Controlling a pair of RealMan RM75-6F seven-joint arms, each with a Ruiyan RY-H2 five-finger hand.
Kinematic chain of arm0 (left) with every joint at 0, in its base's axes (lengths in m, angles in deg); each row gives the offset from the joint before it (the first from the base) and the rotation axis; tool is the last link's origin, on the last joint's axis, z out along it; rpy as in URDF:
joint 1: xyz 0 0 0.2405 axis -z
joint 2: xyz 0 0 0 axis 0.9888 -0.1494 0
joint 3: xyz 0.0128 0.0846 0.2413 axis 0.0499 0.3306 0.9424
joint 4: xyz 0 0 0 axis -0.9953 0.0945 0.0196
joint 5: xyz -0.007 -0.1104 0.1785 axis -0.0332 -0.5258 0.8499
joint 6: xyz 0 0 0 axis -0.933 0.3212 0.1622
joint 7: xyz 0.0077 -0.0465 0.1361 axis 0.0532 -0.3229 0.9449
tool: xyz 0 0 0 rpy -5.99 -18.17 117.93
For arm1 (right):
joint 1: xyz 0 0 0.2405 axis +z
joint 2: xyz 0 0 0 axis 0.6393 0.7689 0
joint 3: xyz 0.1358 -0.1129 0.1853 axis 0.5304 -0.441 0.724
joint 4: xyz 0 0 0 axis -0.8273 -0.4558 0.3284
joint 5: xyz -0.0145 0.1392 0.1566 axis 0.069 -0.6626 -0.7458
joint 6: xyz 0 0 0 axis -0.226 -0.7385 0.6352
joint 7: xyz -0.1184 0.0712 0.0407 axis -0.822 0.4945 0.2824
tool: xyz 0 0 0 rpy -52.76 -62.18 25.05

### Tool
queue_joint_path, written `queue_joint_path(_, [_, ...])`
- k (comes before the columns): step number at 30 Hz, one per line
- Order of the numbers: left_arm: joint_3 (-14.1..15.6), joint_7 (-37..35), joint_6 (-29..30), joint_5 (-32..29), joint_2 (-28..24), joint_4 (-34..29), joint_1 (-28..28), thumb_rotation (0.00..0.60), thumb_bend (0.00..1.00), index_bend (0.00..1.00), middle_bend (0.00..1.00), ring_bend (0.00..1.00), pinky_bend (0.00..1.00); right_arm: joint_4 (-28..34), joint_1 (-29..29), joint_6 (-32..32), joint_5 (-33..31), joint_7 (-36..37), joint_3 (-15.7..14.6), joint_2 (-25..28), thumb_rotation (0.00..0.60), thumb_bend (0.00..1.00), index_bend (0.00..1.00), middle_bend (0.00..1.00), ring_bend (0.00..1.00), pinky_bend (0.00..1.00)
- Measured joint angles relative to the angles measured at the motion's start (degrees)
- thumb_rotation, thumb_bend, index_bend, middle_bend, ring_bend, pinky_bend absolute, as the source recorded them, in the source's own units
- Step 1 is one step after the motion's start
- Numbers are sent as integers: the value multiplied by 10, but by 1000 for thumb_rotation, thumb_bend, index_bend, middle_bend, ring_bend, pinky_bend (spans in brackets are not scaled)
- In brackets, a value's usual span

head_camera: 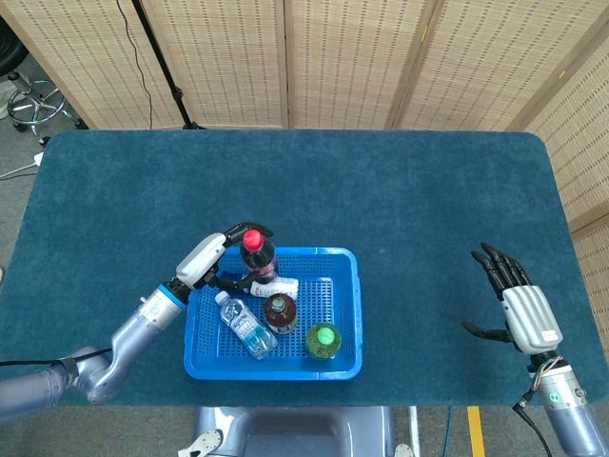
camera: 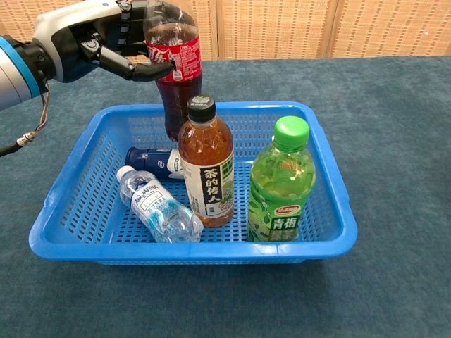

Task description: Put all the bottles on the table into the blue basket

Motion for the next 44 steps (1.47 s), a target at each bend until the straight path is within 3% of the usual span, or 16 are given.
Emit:
queue_joint_path(2, [1,6,-8,-2,1,1,2,600,310,0,0,0,8,0,0,2,-2,-2,1,-1,600,0,15,0,0,74])
queue_joint_path(5, [-2,18,-6,-10,3,0,1,600,240,0,0,0,0,1,1,4,-2,-1,1,-1,600,0,15,0,0,73])
queue_joint_path(11, [-6,33,18,-15,-20,-33,-10,600,206,0,0,0,0,5,-1,0,2,0,1,1,600,0,15,0,0,74])
queue_joint_path(23, [2,100,148,13,-173,-147,-103,600,207,0,0,0,0,15,-8,-13,16,-11,-2,10,600,0,15,0,0,67])
queue_joint_path(28, [32,153,199,12,-235,-166,-174,600,206,0,0,0,0,20,-9,-11,19,-19,-5,14,600,0,15,0,0,47])
queue_joint_path(34, [80,216,231,-13,-267,-171,-252,600,206,0,0,0,0,29,-13,-19,25,-36,-7,19,600,0,14,0,0,16])
queue_joint_path(44, [104,269,264,-33,-259,-160,-316,600,206,0,0,0,0,50,-29,-31,1,-112,0,23,600,0,0,0,0,0])
